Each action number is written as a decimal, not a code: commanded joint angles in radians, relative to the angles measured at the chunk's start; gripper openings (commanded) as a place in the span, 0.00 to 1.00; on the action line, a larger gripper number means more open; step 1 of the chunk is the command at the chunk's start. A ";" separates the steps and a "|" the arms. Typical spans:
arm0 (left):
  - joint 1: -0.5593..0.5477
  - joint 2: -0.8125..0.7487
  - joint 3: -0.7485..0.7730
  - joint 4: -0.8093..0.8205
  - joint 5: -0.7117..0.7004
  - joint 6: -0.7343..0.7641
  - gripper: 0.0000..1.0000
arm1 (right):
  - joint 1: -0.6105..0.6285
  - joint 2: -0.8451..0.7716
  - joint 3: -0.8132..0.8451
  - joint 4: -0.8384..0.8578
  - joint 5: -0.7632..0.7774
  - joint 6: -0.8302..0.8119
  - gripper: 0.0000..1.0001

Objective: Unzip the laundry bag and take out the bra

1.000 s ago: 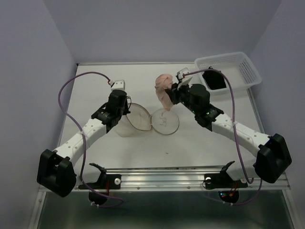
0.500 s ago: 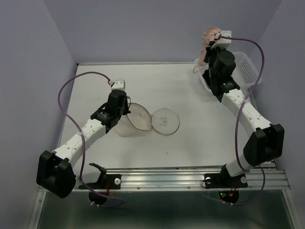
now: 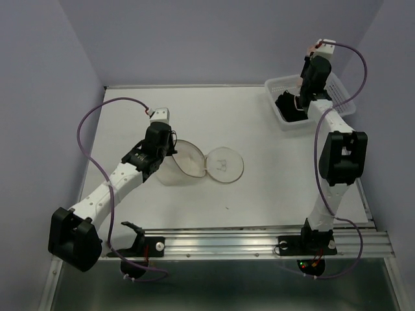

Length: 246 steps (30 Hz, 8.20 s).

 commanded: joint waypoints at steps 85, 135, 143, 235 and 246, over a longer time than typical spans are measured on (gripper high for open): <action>0.005 0.006 0.008 0.048 0.094 0.017 0.00 | 0.493 -0.323 -0.895 -0.186 -0.462 0.500 0.46; -0.248 0.214 -0.187 0.527 0.101 -0.528 0.00 | 0.634 -0.565 -0.485 -0.630 -0.537 0.224 0.01; -0.246 0.157 -0.249 0.534 0.034 -0.579 0.00 | 0.729 -0.488 -0.495 -0.646 -0.513 0.166 0.01; -0.183 -0.464 0.221 -0.242 -0.521 -0.097 0.99 | 0.779 -1.154 -0.547 -0.757 0.563 0.166 1.00; -0.183 -0.794 0.199 -0.381 -0.642 0.029 0.99 | 0.779 -1.553 -0.656 -0.826 0.599 0.087 1.00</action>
